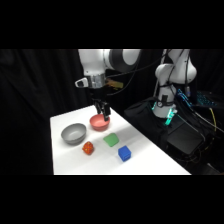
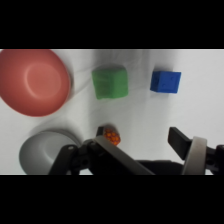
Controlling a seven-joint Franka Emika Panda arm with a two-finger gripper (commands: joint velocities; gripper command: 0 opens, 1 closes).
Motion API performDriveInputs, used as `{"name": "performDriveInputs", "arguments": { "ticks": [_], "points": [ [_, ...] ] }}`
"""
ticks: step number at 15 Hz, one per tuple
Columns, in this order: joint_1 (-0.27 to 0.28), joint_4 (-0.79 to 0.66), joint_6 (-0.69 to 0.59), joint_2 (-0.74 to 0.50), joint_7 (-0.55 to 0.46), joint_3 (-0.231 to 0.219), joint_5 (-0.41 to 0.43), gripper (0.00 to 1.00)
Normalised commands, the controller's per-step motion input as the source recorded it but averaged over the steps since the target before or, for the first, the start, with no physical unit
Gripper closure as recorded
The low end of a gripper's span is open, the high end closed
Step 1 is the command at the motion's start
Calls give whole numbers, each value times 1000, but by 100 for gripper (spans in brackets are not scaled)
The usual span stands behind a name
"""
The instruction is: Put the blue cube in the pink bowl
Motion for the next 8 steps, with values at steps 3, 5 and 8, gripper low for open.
{"name": "performDriveInputs", "arguments": {
  "ticks": [3, 5, 8],
  "points": [
    [161, -165, 176, -103, 388, 94, -167, 0],
    [159, -198, 197, -110, 403, 87, -181, 0],
    [130, -232, 245, -117, 360, 76, -134, 0]
  ]
}}
